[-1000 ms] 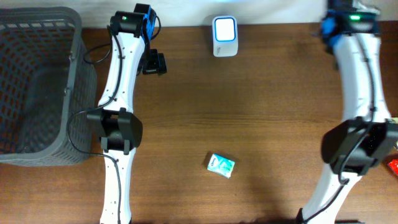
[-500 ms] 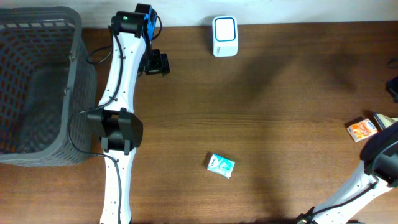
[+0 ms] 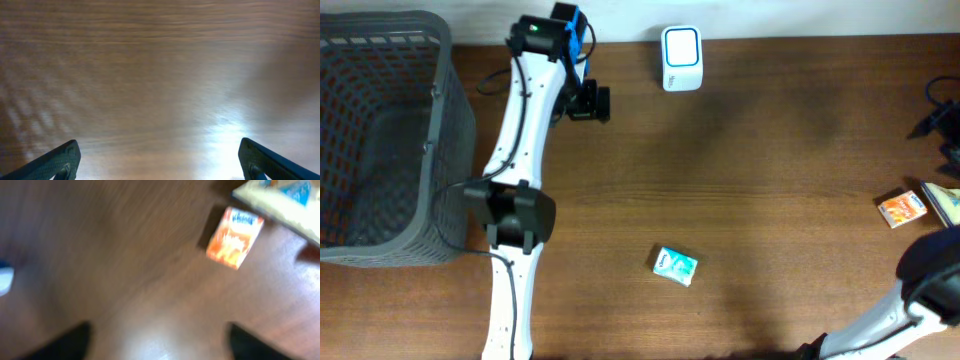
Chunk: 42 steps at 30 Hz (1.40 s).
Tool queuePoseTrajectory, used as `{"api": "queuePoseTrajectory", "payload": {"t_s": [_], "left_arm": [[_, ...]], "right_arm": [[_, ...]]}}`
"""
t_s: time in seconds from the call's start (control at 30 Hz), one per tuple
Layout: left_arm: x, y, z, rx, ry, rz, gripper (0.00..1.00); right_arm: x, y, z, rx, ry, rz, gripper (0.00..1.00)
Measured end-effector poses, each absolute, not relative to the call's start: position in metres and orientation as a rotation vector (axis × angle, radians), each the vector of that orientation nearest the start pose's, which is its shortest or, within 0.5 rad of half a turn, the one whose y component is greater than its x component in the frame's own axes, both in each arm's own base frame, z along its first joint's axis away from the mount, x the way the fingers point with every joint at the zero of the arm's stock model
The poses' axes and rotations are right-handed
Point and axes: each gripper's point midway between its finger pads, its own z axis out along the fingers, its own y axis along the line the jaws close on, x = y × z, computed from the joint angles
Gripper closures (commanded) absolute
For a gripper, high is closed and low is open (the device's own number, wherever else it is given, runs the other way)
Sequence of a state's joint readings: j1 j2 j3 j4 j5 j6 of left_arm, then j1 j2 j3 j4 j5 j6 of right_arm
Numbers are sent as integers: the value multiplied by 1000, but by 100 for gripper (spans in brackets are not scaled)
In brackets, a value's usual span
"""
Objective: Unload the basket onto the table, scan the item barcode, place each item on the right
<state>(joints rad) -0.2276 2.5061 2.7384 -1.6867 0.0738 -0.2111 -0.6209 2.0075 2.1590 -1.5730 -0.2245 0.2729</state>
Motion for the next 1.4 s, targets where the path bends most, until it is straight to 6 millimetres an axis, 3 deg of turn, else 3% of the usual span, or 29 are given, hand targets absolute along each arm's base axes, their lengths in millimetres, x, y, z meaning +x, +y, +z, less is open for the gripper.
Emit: {"api": "queuePoseTrajectory", "payload": {"t_s": [0.1,0.17,0.27,0.33,0.53,0.63,0.77,0.93,1.0,1.03,1.17,1.4], "left_arm": [[457,-136,176,106,2990,-252,1],[432,-152,192,182,2997,-278,0],[392,-172,193,293,3065,-266,1],[370,-178,187,336,3115,-250,1],[310,-172,164,380,3270,-212,1],[288,-193,143,473,3280,-266,1],[242,-231,97,645,3350,-395,1],[200,-251,63,717,3413,-561,15],[185,-253,54,695,3457,-586,26],[179,-255,49,679,3472,-596,30],[175,-259,34,529,3499,-614,28],[208,-287,16,280,3356,-729,31]], "right_arm": [[342,-182,231,1174,2676,300,1],[347,-173,232,1133,2691,306,1],[354,-170,228,1111,2699,314,2],[354,-170,228,1108,2701,314,2],[355,-170,228,1103,2700,317,1],[355,-170,228,1100,2701,317,2],[355,-170,228,1096,2703,316,1],[355,-170,228,1096,2703,316,2],[355,-170,228,1096,2703,316,2],[355,-170,228,1096,2703,317,2],[355,-170,228,1096,2703,316,2],[355,-170,228,1096,2703,316,2]]}}
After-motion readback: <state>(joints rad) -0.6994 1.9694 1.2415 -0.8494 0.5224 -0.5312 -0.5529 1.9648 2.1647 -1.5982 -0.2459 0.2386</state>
